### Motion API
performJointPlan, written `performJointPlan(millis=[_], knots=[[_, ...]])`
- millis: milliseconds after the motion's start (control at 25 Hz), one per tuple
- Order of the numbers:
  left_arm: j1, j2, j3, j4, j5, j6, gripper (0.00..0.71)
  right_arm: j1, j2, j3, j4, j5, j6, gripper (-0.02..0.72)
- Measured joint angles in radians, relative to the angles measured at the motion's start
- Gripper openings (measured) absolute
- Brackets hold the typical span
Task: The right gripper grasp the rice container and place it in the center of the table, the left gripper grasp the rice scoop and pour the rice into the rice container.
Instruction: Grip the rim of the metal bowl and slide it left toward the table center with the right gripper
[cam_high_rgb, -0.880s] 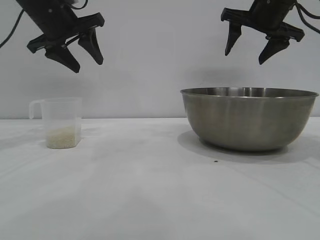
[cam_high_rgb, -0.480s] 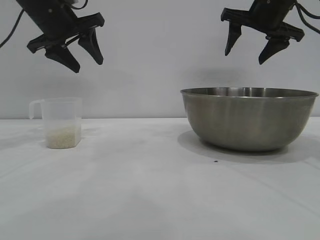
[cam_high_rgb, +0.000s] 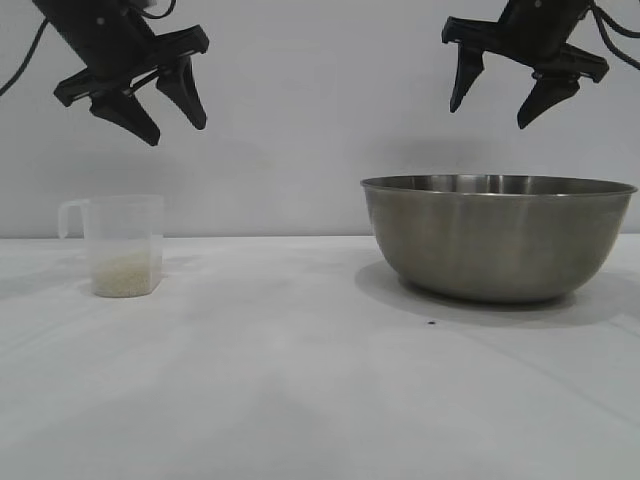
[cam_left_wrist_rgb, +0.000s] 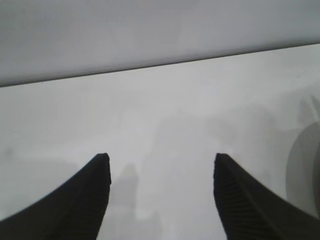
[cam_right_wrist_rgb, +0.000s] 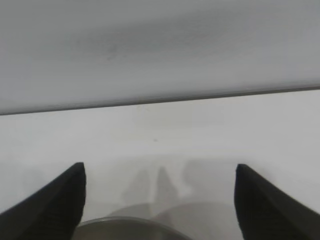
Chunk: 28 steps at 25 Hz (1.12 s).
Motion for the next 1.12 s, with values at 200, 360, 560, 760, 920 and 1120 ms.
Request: performJointPlan(millis=[200,360,560,760,920,1120], knots=[[0.000,0.000,0.000,0.000,0.005,0.000,0.401,-0.025,0.000,-0.059,-0.055,0.215,-0.001,0.563],[0.000,0.000,0.000,0.000,0.007,0.000,0.401,-0.032,0.000,-0.065,-0.077,0.330,-0.001,0.563],[0.000,0.000,0.000,0.000,0.007,0.000,0.401,-0.034,0.000,-0.065,-0.086,0.431,-0.002,0.563],[0.000,0.000,0.000,0.000,0.009,0.000,0.401,-0.034,0.002,-0.065,-0.088,0.452,-0.002,0.512],[0.000,0.000,0.000,0.000,0.011,0.000,0.401,-0.034,0.024,-0.063,-0.088,0.454,-0.002,0.512],[0.000,0.000,0.000,0.000,0.013,0.000,0.401,-0.034,0.066,-0.020,-0.094,0.452,-0.002,0.512]])
